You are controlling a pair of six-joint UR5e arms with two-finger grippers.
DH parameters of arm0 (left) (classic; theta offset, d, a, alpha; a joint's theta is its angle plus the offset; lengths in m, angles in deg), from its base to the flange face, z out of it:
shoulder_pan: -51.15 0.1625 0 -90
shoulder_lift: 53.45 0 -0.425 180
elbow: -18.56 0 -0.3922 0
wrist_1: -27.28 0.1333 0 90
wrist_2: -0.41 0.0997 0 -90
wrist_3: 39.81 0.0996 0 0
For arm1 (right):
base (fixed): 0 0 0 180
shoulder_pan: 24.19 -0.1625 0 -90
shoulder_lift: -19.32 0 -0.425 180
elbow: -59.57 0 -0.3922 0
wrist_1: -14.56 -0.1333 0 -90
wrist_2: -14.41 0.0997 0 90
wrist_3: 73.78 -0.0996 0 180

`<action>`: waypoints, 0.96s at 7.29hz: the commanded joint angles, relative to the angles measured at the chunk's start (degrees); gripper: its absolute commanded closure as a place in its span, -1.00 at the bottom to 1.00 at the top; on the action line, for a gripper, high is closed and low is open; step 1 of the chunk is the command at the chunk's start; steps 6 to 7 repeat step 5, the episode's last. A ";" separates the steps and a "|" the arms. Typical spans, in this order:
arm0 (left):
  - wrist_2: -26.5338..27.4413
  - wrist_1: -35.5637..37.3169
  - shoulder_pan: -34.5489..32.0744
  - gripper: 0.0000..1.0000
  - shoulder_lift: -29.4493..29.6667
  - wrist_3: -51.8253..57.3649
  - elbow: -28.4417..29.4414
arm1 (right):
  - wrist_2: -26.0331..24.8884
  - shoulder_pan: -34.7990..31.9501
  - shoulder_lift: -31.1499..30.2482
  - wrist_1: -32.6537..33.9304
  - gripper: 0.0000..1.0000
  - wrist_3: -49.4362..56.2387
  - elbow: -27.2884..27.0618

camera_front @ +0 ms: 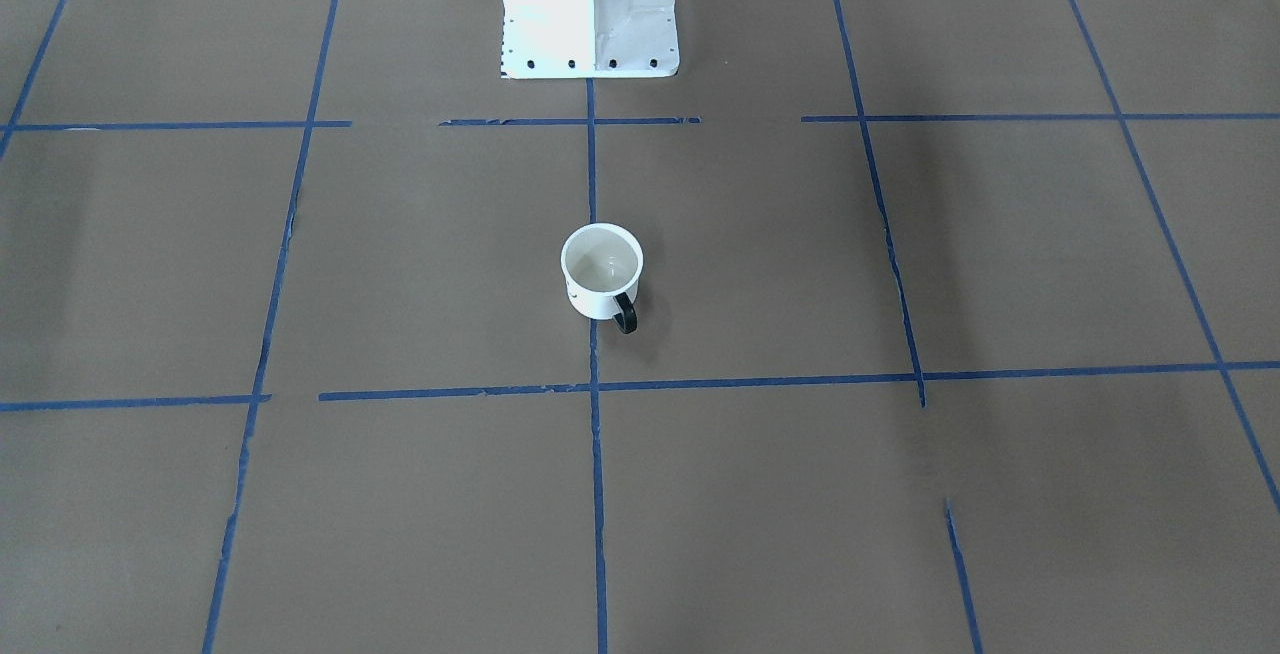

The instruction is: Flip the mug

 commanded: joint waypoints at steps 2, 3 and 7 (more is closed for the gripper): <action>0.00 -0.02 -0.17 -1.00 0.18 0.00 -0.07 | 0.00 0.00 0.00 0.00 -1.00 0.00 0.00; 0.00 0.07 -0.18 -1.00 0.18 0.00 -0.07 | 0.00 0.00 0.00 0.00 -1.00 0.00 0.00; 0.00 0.07 -0.44 -1.00 0.10 0.09 -0.33 | 0.00 0.00 0.00 0.00 -1.00 0.00 0.00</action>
